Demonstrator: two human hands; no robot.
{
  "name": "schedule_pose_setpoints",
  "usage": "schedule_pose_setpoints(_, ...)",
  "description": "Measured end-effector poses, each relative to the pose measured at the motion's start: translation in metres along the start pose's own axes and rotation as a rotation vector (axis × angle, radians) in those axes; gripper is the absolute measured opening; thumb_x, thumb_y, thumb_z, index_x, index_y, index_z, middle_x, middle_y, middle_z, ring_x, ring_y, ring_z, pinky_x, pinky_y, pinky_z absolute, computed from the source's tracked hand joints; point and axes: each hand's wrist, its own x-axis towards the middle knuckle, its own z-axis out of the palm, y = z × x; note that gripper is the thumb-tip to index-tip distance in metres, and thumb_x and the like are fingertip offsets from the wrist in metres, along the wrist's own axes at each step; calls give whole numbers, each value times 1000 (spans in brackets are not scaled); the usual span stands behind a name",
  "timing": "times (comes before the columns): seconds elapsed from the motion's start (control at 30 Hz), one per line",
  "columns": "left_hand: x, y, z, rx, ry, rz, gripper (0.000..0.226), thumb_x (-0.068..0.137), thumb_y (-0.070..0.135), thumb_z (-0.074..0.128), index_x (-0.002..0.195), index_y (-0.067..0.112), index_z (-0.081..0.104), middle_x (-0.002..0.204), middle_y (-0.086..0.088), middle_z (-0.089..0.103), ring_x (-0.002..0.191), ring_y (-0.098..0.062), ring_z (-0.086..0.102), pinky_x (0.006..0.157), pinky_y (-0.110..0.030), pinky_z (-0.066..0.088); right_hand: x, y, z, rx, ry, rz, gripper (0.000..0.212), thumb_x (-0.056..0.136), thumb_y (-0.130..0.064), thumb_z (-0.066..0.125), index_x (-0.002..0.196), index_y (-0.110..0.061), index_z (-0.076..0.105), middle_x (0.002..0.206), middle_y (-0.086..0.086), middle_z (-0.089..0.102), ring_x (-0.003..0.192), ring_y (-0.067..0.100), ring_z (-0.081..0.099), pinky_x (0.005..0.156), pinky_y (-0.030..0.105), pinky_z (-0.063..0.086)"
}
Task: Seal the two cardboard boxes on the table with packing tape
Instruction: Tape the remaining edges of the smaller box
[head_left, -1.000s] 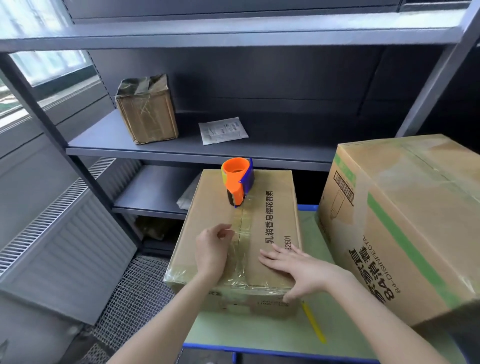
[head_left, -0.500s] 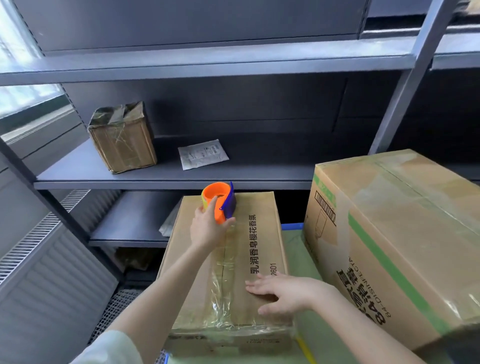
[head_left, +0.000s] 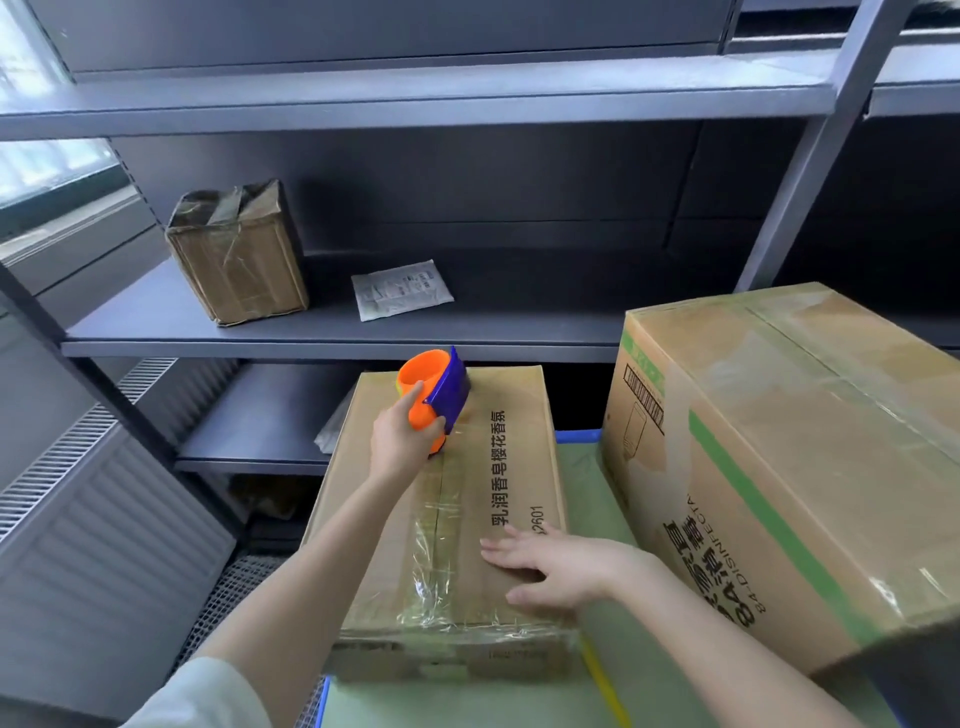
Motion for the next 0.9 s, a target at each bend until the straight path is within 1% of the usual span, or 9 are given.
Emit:
schedule_pose_setpoints(0.13,-18,10,-27,-100,-62,41,57,84,26,68,137,24,47,119,-3,59,96,-15,58,75,-26,49,-4,-2,-3,15,70,25,55,98,-33,43,148,-22,22,155,-11,19,142,7,13,116,35,8)
schedule_pose_setpoints(0.23,-33,20,-57,-171,-233,76,49,85,22,67,131,30,53,114,-1,63,96,-20,62,80,-39,56,-8,-12,-15,113,481,88,51,94,-44,46,139,-18,43,126,-8,51,112,8,47,93,25,38)
schedule_pose_setpoints(0.3,-48,25,-78,-188,-369,110,43,86,17,66,123,37,57,104,0,67,87,-18,64,74,-38,57,-12,-27,-29,73,846,52,54,89,-50,51,129,-14,50,119,-3,51,108,11,47,89,24,39)
schedule_pose_setpoints(0.37,-62,30,-96,-188,-462,118,39,85,16,68,112,44,61,92,7,69,78,-11,64,66,-30,56,-13,-39,-44,-64,1025,-68,70,77,-56,63,129,-11,48,125,4,47,117,18,43,99,31,36)
schedule_pose_setpoints(0.47,-77,35,-118,-168,-555,65,32,82,21,71,106,43,65,85,11,69,72,-7,67,59,-24,54,-7,-57,-61,-341,826,-133,111,59,-66,72,144,-11,25,147,6,28,136,23,24,116,39,13)
schedule_pose_setpoints(0.53,-81,36,-127,-135,-607,6,28,79,26,72,104,35,67,87,5,70,73,-10,69,59,-27,56,-1,-67,-62,-310,636,-115,119,54,-64,76,146,-18,17,146,1,32,135,18,28,114,34,19)
schedule_pose_setpoints(0.63,-83,33,-133,-56,-658,-65,20,76,28,73,95,33,68,91,2,69,73,-11,70,58,-28,56,9,-75,-53,-224,507,-78,97,55,-61,79,133,-23,34,124,-5,50,114,17,47,97,34,39)
schedule_pose_setpoints(0.77,-77,28,-136,-22,-678,-94,16,77,27,72,92,33,67,90,4,66,66,-5,68,54,-23,54,17,-80,-42,-139,542,-65,69,59,-56,77,108,-25,41,102,-11,50,95,13,49,86,29,37)
schedule_pose_setpoints(0.9,-64,35,-137,0,-743,-115,23,78,35,71,100,28,65,96,-2,66,74,-15,70,58,-28,57,18,-82,-44,24,530,12,64,57,-55,78,100,-23,44,93,-13,51,85,9,50,69,24,40)
